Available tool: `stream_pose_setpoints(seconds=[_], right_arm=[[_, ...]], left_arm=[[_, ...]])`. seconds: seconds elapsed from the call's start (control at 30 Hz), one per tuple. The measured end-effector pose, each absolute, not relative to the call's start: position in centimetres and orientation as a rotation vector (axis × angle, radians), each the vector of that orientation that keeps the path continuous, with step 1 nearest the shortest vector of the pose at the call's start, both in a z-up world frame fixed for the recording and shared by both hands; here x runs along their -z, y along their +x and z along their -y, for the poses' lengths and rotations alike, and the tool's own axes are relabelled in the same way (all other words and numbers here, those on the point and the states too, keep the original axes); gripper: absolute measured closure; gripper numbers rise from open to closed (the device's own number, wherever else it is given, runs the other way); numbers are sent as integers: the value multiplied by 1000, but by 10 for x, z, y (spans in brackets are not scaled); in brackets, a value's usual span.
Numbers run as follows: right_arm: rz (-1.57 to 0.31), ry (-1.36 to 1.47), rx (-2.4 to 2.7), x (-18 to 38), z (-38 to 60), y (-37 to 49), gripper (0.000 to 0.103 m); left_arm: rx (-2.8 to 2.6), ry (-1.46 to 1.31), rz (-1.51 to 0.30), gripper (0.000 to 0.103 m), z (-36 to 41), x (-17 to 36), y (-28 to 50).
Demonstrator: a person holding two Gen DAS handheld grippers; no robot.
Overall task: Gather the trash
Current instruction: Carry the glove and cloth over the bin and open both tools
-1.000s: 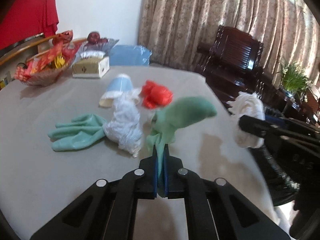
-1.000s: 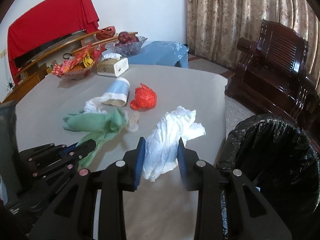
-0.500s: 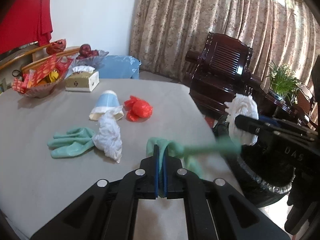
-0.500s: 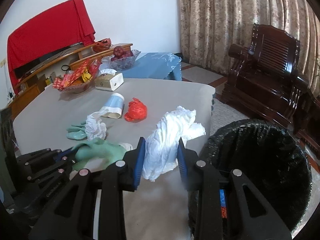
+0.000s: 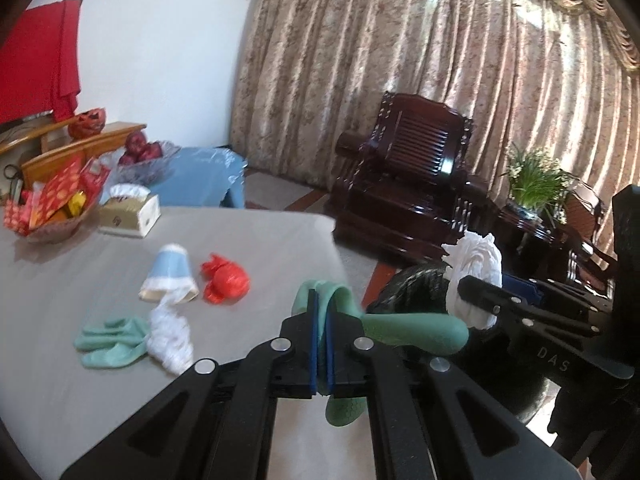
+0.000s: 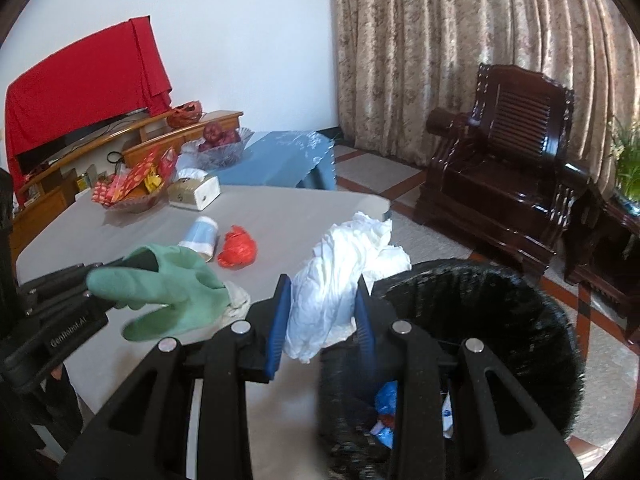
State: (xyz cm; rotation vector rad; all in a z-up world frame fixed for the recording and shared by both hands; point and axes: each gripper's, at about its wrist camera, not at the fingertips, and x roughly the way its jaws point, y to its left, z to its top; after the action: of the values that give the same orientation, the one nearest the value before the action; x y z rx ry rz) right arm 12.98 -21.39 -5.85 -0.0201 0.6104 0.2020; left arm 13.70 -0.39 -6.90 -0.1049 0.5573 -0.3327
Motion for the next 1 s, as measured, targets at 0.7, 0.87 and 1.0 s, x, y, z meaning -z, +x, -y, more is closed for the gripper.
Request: stream_pose_setpoints(seconds=[0.7, 0.87, 1.0], right_arm=[[-578, 17, 4, 48, 342, 111, 73], [-622, 48, 64, 65, 371, 112, 55], [-623, 55, 124, 74, 383, 105, 28]], left_arm=[[557, -47, -532, 100, 150, 51, 167], [612, -28, -599, 90, 181, 63, 180], [607, -53, -609, 52, 177, 70, 181]])
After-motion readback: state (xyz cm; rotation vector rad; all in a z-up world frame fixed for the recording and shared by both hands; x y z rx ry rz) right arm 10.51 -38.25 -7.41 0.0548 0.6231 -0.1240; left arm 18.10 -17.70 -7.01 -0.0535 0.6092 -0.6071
